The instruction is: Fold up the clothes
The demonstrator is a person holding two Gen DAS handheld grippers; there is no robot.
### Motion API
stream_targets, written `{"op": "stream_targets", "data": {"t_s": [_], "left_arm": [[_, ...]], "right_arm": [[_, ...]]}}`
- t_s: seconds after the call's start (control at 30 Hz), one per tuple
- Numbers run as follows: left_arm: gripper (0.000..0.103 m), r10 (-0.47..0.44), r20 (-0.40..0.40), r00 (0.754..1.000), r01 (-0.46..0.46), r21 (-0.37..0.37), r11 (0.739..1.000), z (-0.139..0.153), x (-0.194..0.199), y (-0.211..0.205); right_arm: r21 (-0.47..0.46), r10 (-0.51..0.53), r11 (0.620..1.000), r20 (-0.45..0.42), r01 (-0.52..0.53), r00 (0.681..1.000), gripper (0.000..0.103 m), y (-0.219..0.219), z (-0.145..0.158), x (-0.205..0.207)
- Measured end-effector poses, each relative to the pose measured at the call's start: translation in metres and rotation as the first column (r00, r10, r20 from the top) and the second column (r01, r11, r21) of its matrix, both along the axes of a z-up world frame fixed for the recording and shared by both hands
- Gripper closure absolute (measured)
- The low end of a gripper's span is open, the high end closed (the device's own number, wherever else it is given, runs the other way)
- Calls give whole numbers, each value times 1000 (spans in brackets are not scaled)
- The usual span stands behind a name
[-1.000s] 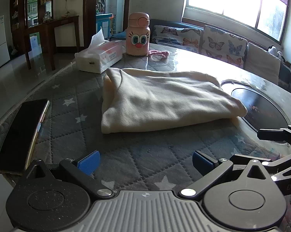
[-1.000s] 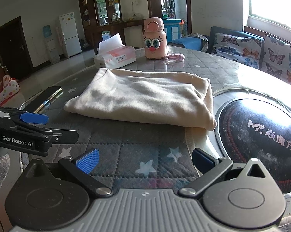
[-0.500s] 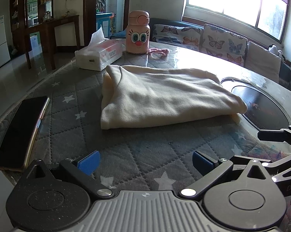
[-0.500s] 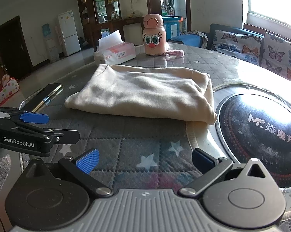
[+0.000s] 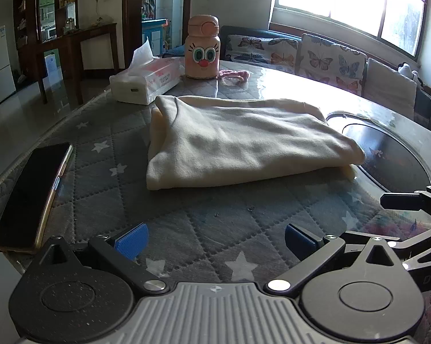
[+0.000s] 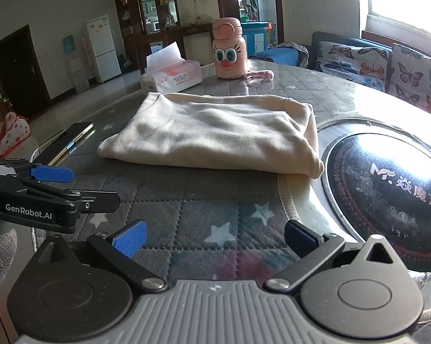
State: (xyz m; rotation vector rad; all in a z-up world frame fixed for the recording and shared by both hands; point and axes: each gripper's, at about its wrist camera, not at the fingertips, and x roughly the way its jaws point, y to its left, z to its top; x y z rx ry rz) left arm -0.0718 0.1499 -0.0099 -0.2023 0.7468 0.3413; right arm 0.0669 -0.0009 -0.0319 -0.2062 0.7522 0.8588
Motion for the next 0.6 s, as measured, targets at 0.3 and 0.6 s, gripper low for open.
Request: {"op": "stream_targets", "data": {"t_s": [0.3, 0.6], "left_arm": [[0, -2, 0, 1000, 2, 0, 1000, 0, 1, -1], [0, 1, 0, 1000, -1, -3, 1000, -1, 2, -1]], "right_arm": [[3, -1, 1000, -6, 1, 1000, 0, -1, 0, 1], [1, 0, 1000, -8, 0, 1000, 0, 0, -1, 0]]}}
